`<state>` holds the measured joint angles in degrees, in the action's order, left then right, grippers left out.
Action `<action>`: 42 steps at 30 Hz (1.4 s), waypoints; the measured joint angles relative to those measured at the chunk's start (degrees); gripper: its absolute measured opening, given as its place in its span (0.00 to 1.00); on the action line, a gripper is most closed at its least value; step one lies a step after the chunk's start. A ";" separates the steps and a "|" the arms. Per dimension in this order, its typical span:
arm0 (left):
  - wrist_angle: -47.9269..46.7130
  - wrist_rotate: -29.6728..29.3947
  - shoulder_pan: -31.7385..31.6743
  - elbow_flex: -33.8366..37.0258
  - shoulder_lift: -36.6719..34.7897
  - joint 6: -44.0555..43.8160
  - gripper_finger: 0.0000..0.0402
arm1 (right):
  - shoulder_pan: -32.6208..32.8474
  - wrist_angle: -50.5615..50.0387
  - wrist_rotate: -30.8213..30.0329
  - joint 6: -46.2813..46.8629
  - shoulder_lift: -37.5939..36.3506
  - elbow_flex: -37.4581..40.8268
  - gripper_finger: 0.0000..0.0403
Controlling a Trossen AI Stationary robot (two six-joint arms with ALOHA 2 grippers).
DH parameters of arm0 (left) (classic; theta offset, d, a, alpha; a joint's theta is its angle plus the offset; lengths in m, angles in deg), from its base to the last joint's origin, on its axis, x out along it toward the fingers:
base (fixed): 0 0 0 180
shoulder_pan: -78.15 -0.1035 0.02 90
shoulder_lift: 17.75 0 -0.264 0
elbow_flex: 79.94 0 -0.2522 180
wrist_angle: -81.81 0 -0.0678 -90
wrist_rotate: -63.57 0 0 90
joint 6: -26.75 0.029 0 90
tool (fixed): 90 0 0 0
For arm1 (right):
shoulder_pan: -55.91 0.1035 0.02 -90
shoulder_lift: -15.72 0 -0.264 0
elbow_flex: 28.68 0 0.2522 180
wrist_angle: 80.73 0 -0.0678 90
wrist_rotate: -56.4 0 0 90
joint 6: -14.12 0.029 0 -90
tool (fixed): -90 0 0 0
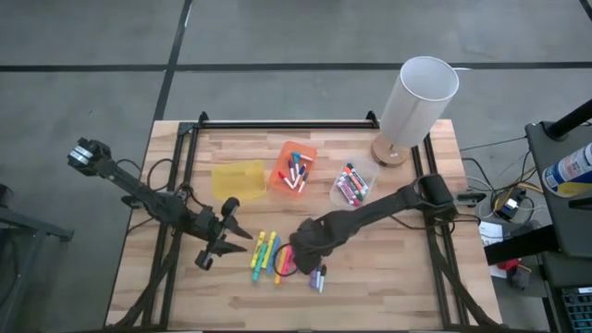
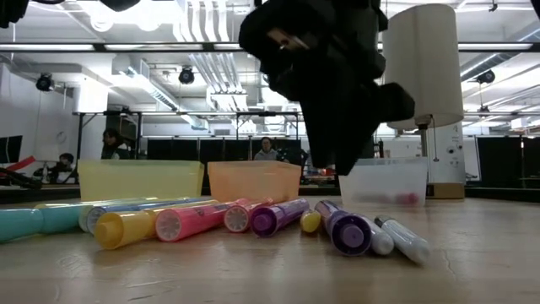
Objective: Pick & Place Markers
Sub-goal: Put the right violet highlighter pen into the yellow bin
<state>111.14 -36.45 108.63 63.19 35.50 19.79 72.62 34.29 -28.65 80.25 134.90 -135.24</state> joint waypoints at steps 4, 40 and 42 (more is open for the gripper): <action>-0.02 0.05 0.02 0.00 0.02 0.00 0.35 | -0.12 0.00 0.93 0.57 1.14 -0.22 0.35; -0.37 0.04 0.04 0.00 0.04 0.04 0.35 | -1.37 3.81 -0.13 5.73 1.96 4.46 0.45; -0.37 0.04 0.04 0.00 0.04 0.04 0.35 | -1.35 3.88 0.06 6.07 1.96 4.94 0.45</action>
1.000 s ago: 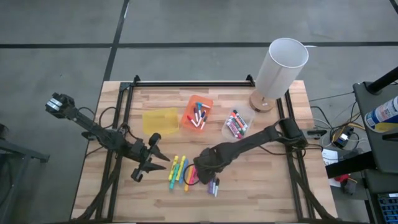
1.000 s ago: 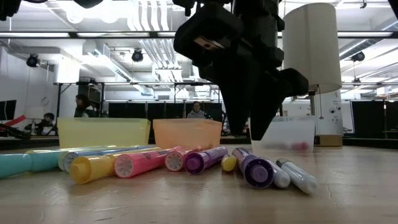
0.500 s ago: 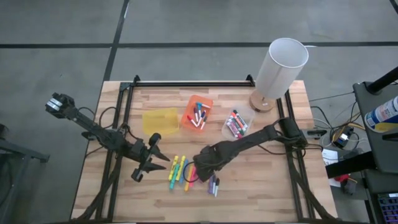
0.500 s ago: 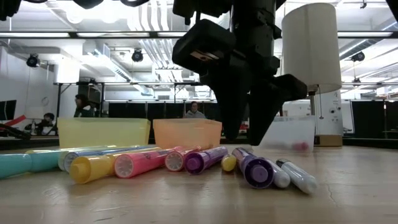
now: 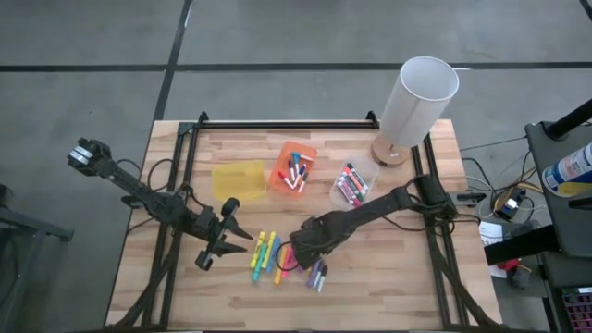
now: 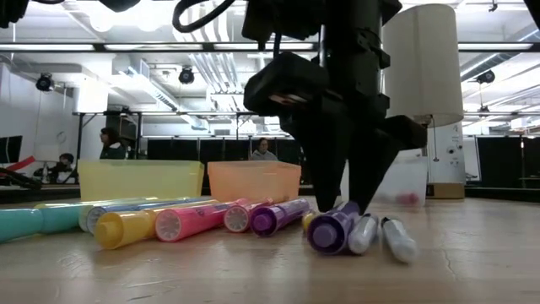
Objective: Pick & Place Markers
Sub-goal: Put the right violet highlighter pen into the yellow bin
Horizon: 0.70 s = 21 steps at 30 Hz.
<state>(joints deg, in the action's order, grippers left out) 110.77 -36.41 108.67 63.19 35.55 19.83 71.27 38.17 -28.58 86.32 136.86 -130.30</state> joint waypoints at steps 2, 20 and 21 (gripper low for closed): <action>0.08 0.00 -0.04 0.00 0.00 0.00 0.35 | 0.00 0.12 0.02 0.05 0.00 0.13 0.45; -0.31 0.00 -0.02 0.00 0.01 0.02 0.35 | -0.76 -0.79 1.09 -12.82 -1.60 -1.41 0.37; -0.31 0.00 -0.02 0.00 0.00 0.02 0.35 | -0.76 -0.79 1.06 -15.63 -1.80 -1.77 0.37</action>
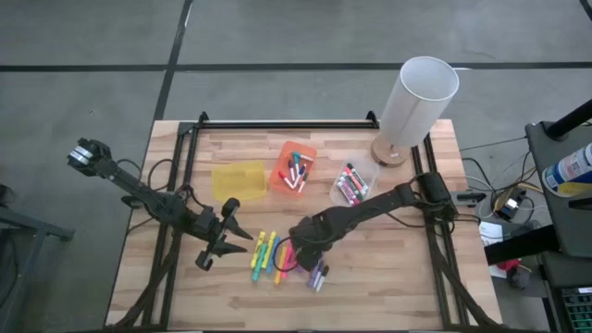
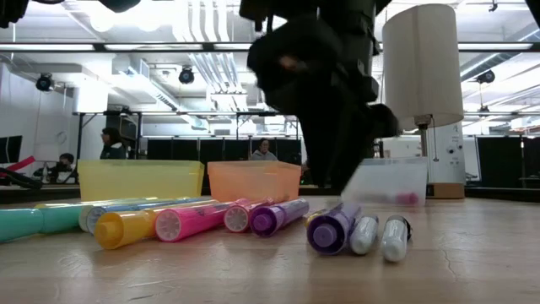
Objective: Pick & Place Markers
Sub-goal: Put the right violet highlighter pen into the yellow bin
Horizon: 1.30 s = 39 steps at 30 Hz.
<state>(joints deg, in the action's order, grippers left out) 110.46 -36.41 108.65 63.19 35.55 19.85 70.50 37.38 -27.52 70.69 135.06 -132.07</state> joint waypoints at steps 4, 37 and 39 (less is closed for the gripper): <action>-0.02 0.00 0.00 0.00 0.02 0.00 0.35 | 0.21 0.07 0.33 -16.74 -0.59 -1.17 0.38; -0.04 0.00 0.02 0.00 0.02 0.00 0.35 | 4.87 1.10 -5.68 -80.65 0.09 1.73 0.29; -0.04 0.00 0.02 0.00 0.02 0.00 0.35 | 4.94 1.08 -6.14 -80.80 0.09 2.26 0.29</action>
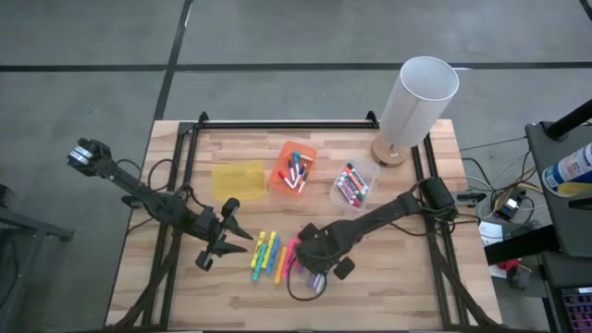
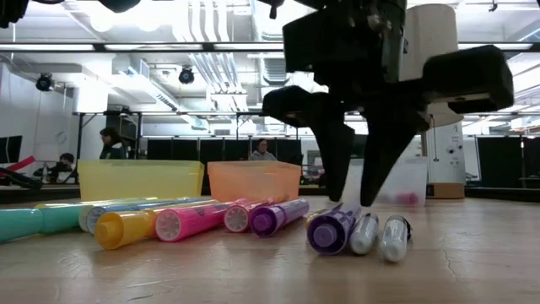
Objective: Pick & Place Markers
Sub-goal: Put the right violet highlighter pen into the yellow bin
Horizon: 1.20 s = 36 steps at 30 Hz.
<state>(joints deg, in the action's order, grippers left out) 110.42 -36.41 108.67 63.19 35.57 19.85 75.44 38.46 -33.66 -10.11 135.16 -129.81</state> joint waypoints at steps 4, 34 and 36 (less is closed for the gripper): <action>0.02 -0.02 -0.04 0.00 0.00 0.00 0.35 | -0.04 0.75 -0.16 -0.13 0.00 0.73 0.27; 0.02 -0.17 -0.02 0.00 0.00 0.46 0.35 | -0.25 5.51 -0.13 18.49 0.17 0.59 0.16; 0.01 -0.17 -0.02 0.00 0.00 0.44 0.35 | -0.39 4.53 -0.13 22.00 0.15 -1.20 0.16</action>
<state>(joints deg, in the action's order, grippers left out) 110.43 -36.58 108.65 63.19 35.57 20.29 75.05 42.99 -33.79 11.89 135.31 -131.01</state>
